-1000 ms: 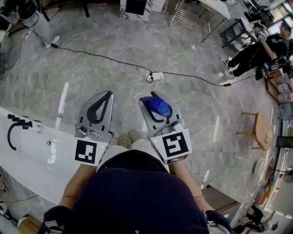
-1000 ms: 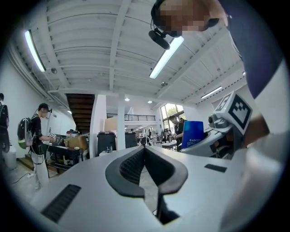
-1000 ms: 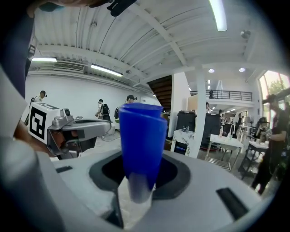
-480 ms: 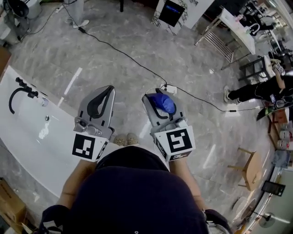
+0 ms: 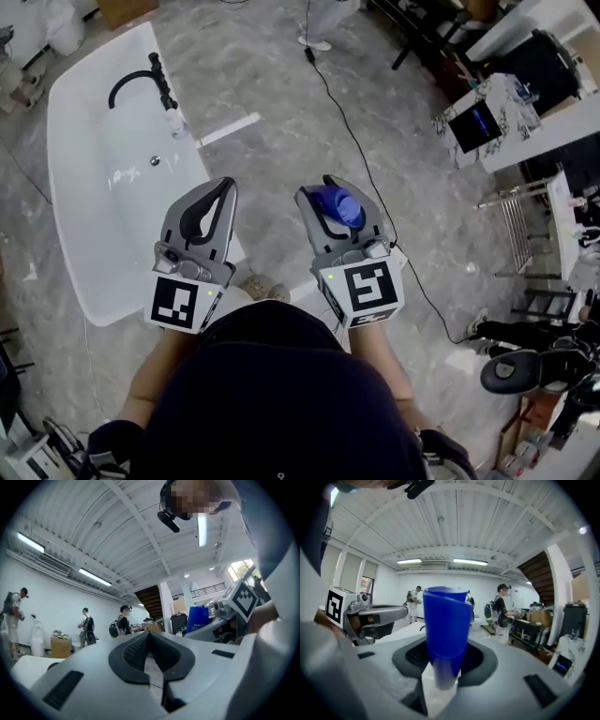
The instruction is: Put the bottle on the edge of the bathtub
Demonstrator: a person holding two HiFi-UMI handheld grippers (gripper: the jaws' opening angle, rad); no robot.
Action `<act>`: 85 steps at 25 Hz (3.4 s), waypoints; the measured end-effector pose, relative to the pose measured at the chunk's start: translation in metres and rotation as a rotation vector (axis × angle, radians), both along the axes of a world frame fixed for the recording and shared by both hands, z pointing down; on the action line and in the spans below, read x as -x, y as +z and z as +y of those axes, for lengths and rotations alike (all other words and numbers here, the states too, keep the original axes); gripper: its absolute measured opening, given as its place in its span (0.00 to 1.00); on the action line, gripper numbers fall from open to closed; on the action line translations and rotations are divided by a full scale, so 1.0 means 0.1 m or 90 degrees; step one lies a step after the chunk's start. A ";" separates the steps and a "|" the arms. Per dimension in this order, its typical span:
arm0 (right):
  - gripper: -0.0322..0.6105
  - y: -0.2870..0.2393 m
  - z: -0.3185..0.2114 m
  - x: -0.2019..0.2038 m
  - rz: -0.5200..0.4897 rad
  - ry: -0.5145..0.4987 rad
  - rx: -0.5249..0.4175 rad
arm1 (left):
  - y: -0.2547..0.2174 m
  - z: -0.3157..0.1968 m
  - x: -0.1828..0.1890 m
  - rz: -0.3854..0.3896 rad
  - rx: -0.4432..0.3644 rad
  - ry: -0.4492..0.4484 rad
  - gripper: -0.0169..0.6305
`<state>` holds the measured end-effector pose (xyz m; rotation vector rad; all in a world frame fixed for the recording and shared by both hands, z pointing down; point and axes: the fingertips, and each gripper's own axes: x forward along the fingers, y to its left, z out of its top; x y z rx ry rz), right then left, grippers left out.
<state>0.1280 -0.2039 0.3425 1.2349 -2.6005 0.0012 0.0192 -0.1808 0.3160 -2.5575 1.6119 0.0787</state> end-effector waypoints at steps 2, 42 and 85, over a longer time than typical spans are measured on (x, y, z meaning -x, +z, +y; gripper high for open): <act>0.28 -0.03 0.01 0.32 -0.003 -0.064 -0.004 | -0.03 0.13 0.29 0.004 -0.001 -0.064 0.03; 0.28 1.14 -0.43 2.66 0.084 -0.355 0.004 | 1.14 0.12 2.07 -0.028 0.037 -0.262 0.03; 0.28 4.09 -1.18 3.34 0.191 -0.325 0.166 | 2.99 -0.61 2.29 -0.022 0.171 -0.243 0.03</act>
